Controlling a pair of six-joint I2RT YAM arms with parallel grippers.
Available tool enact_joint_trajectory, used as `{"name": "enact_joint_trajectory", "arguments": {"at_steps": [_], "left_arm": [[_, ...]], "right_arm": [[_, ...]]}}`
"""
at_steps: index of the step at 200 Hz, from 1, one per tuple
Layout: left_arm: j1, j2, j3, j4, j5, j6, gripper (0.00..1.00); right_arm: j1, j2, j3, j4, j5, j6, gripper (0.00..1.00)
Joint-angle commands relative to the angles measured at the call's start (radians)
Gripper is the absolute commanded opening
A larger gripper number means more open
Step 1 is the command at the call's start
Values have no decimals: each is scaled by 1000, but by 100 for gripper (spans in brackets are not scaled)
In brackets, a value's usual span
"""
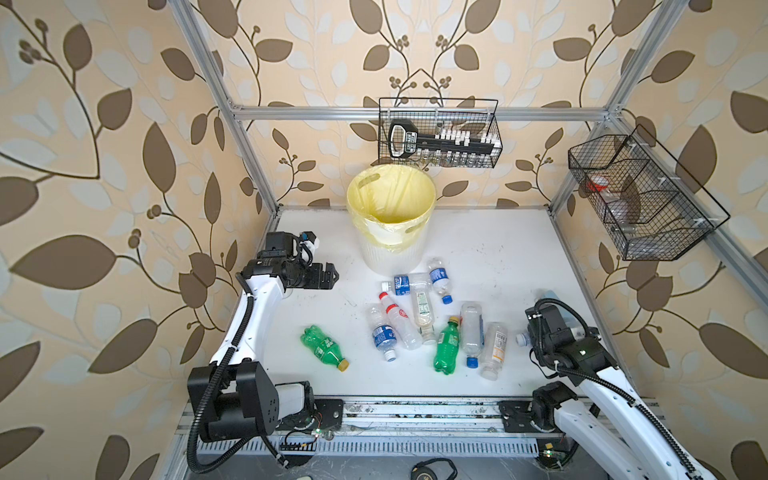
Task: Throw the plastic bottles in the bin
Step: Pick up the plastic bottle from the bottom-right of the table.
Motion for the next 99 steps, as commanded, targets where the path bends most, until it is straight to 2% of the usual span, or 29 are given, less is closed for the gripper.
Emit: {"name": "enact_joint_trajectory", "arguments": {"at_steps": [1, 41, 79, 99], "left_arm": [[10, -10, -12, -4, 37, 9, 99], [19, -13, -17, 2, 41, 10, 99], [32, -12, -22, 6, 43, 10, 99], [41, -7, -22, 5, 52, 9, 99]], "right_arm": [[15, 26, 53, 65, -3, -89, 38], [48, 95, 88, 182, -44, -254, 34], [62, 174, 92, 396, -202, -451, 36], [90, 207, 101, 489, -243, -523, 36]]}}
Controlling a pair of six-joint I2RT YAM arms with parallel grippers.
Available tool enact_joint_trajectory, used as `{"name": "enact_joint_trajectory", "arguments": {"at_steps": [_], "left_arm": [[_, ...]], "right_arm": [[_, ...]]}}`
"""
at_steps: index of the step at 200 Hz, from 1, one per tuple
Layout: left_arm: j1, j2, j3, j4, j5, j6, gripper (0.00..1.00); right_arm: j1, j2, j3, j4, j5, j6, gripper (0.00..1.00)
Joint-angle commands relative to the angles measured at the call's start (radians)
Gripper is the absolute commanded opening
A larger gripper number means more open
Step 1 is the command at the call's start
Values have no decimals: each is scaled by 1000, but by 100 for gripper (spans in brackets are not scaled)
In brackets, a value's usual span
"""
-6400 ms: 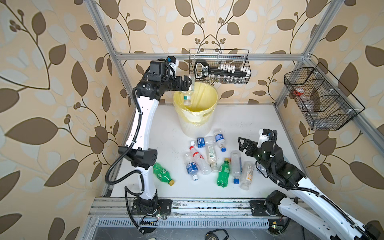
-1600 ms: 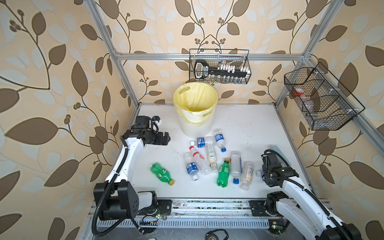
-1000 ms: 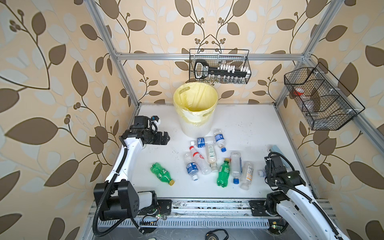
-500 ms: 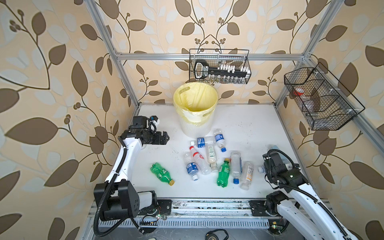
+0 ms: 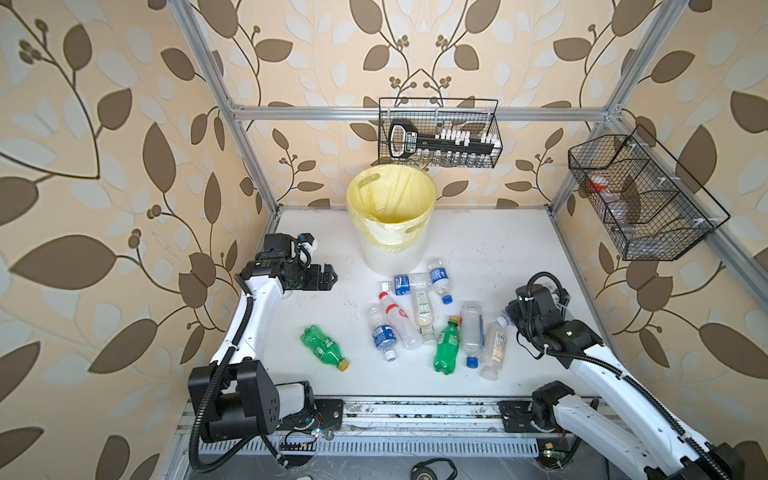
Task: Throw the plastic bottles in the bin
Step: Pick up the plastic bottle from the bottom-right of the table.
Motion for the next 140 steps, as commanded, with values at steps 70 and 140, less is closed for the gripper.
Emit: {"name": "enact_joint_trajectory", "arguments": {"at_steps": [70, 140], "left_arm": [[30, 2, -6, 2, 45, 9, 99], [37, 8, -2, 1, 44, 7, 99]], "right_arm": [[68, 91, 69, 389, -244, -310, 36], [68, 150, 230, 455, -338, -440, 35]]}}
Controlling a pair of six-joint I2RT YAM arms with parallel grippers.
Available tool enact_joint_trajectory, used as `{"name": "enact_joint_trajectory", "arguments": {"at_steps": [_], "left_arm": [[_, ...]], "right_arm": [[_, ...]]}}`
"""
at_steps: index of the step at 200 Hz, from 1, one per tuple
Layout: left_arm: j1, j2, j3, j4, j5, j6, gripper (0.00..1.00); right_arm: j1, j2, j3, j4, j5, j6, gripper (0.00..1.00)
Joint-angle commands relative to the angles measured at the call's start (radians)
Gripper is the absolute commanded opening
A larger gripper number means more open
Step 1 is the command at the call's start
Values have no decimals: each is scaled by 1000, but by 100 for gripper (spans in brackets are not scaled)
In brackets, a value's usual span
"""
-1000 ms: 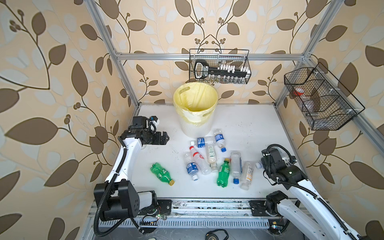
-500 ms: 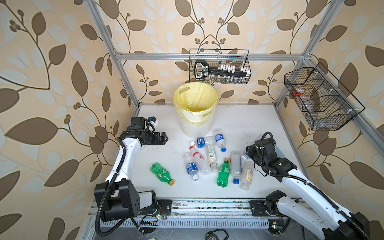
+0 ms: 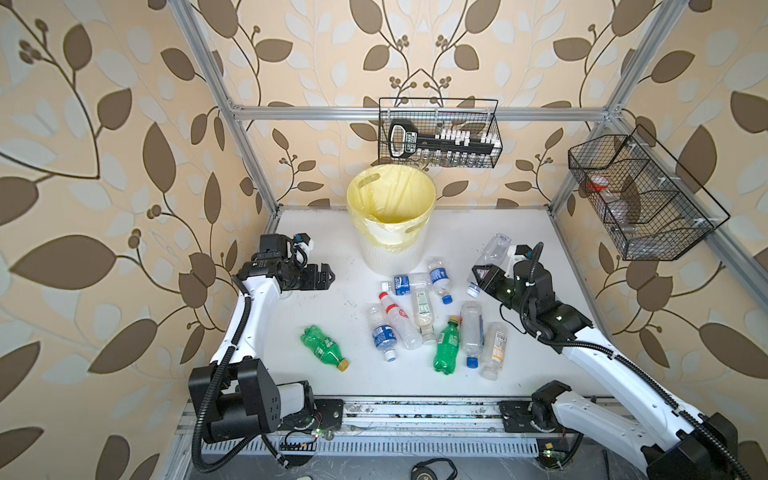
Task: Throw the plastic bottles in the bin
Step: Pick up the plastic bottle from the bottom-right of the table, then throw the plastic bottle into the trash bin.
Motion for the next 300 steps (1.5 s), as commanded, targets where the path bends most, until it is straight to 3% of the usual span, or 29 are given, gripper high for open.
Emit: {"name": "enact_joint_trajectory", "arguments": {"at_steps": [1, 73, 164, 237, 273, 300], "left_arm": [[13, 5, -2, 0, 28, 7, 99], [21, 5, 5, -3, 5, 0, 99], [28, 13, 7, 4, -13, -14, 99], [32, 20, 11, -14, 34, 10, 99], [34, 19, 12, -16, 34, 12, 99], [35, 15, 25, -36, 49, 10, 99]], "right_arm": [[4, 26, 81, 51, -50, -74, 35], [6, 61, 214, 86, -88, -201, 35], [8, -22, 180, 104, -124, -271, 35], [166, -189, 59, 15, 118, -314, 35], [290, -86, 167, -5, 247, -355, 34], [354, 121, 415, -36, 315, -425, 34]]}}
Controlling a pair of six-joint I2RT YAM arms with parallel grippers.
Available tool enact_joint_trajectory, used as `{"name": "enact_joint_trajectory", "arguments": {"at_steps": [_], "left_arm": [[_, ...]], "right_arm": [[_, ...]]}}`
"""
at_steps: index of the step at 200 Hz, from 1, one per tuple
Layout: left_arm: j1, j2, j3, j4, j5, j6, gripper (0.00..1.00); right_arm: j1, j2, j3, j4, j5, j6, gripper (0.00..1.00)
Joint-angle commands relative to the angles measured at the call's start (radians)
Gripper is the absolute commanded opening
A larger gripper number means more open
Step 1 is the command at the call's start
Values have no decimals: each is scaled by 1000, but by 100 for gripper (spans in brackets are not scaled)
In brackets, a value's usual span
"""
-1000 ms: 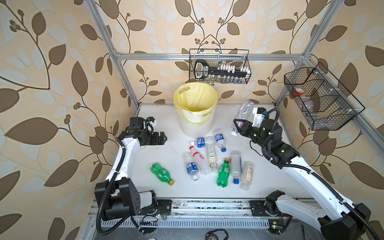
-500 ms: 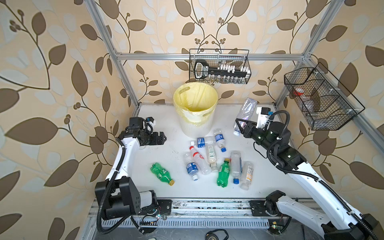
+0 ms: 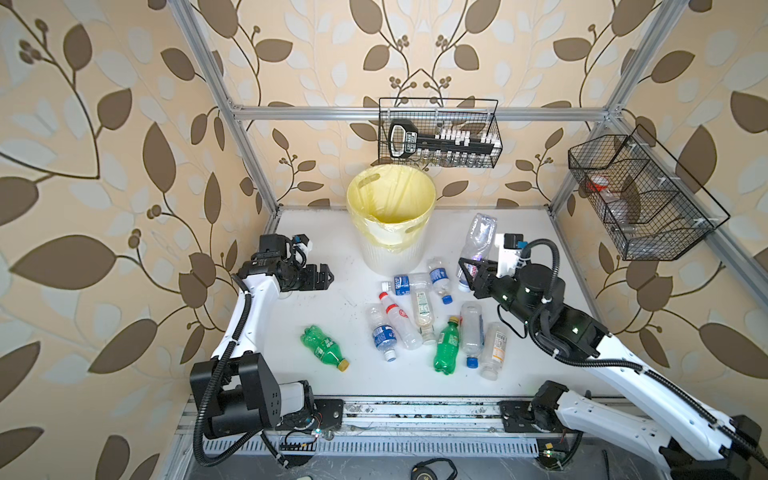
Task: Throw the plastic bottles in the bin
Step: Throw the plastic bottle into the trash bin.
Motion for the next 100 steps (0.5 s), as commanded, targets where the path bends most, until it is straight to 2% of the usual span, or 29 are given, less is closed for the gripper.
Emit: {"name": "enact_joint_trajectory", "arguments": {"at_steps": [1, 32, 40, 50, 55, 68, 78, 89, 100], "left_arm": [[15, -9, 24, -32, 48, 14, 99], [16, -18, 27, -33, 42, 13, 99], [17, -18, 29, -32, 43, 11, 99], [17, -18, 29, -34, 42, 11, 99], [16, -16, 29, -33, 43, 11, 99], [19, -16, 34, -43, 46, 14, 99], [23, -23, 38, -53, 54, 23, 99], [26, -38, 33, -47, 63, 22, 99], [28, -54, 23, -36, 78, 21, 99]], "right_arm": [[40, 144, 223, -9, 109, -85, 34], [20, 482, 647, -97, 123, -106, 34], [0, 595, 771, -150, 120, -91, 37], [-29, 723, 935, -218, 68, -79, 47], [-42, 796, 1017, -269, 48, -70, 55], [-57, 924, 1245, -410, 34, -58, 85], [-40, 964, 1355, -486, 69, -75, 97], [-10, 943, 1360, -487, 108, -107, 100], [6, 872, 1282, -442, 107, -121, 100]]}}
